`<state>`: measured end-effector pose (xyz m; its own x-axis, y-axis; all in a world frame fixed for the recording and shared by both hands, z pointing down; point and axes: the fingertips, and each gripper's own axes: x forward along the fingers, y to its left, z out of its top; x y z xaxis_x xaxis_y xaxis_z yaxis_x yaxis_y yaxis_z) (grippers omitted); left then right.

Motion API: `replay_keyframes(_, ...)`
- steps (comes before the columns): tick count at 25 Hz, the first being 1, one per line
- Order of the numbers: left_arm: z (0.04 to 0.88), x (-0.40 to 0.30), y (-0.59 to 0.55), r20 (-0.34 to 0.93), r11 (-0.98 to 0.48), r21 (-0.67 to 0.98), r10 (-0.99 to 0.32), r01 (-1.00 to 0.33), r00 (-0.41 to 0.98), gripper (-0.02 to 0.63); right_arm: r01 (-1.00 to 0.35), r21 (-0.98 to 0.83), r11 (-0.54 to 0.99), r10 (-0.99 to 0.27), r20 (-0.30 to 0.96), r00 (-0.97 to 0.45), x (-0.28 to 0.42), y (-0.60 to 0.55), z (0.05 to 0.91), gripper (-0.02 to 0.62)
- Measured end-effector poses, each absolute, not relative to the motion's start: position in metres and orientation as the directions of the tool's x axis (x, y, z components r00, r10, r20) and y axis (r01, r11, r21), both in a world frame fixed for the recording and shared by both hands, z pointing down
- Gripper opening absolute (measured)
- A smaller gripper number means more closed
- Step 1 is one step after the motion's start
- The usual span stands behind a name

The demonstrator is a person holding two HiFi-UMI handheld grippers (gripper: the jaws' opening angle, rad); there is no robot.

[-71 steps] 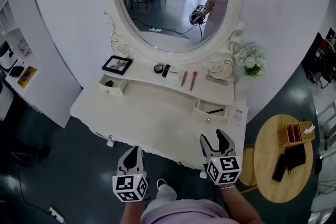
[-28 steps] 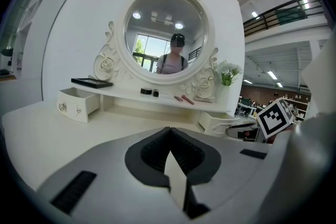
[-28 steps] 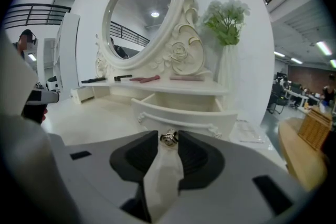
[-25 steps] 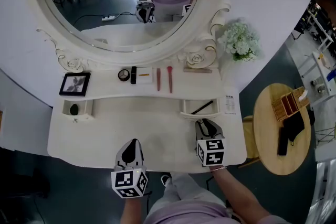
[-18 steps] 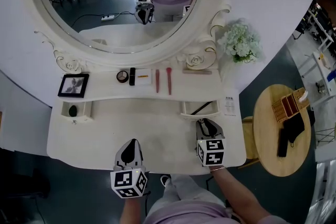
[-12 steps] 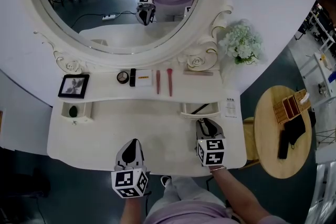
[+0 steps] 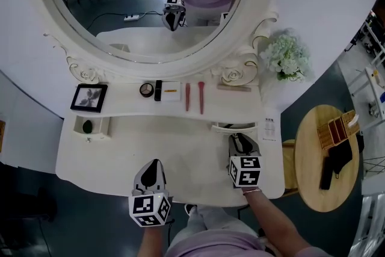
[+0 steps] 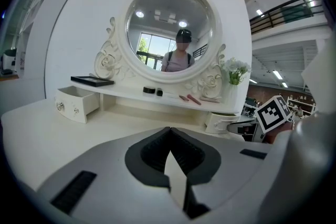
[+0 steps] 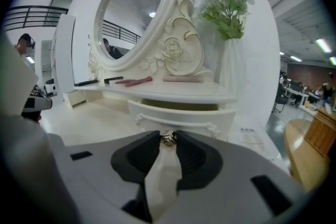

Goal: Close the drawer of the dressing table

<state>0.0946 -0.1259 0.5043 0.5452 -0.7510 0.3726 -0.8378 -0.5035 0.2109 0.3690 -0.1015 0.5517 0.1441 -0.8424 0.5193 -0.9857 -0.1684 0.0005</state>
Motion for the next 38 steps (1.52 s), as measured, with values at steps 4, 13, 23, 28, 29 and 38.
replay_keyframes(4,0.504,0.091,-0.130,0.373,-0.488,0.212,-0.760,-0.847,0.532,0.002,-0.986,-0.008,-0.167,-0.845,0.516,0.139,0.372,-0.110,0.549,0.101)
replay_keyframes(13,0.508,0.090,-0.136,0.383,-0.457,0.222,-0.772,-0.861,0.508,0.002,-0.987,-0.020,-0.159,-0.850,0.511,0.126,0.377,-0.121,0.550,0.101)
replay_keyframes(23,0.507,0.092,-0.145,0.382,-0.436,0.212,-0.787,-0.875,0.485,0.002,-0.989,-0.027,-0.145,-0.857,0.504,0.112,0.382,-0.132,0.550,0.103)
replay_keyframes(28,0.503,0.093,-0.148,0.378,-0.424,0.204,-0.797,-0.883,0.470,0.002,-0.990,-0.029,-0.137,-0.857,0.504,0.104,0.384,-0.135,0.550,0.104)
replay_keyframes(29,0.502,0.092,-0.148,0.377,-0.421,0.202,-0.800,-0.884,0.467,0.002,-0.991,-0.024,-0.133,-0.858,0.503,0.103,0.384,-0.134,0.550,0.104)
replay_keyframes(38,0.492,0.092,-0.159,0.356,-0.398,0.187,-0.824,-0.898,0.440,0.002,-0.992,-0.053,-0.116,-0.863,0.499,0.074,0.385,-0.119,0.539,0.118)
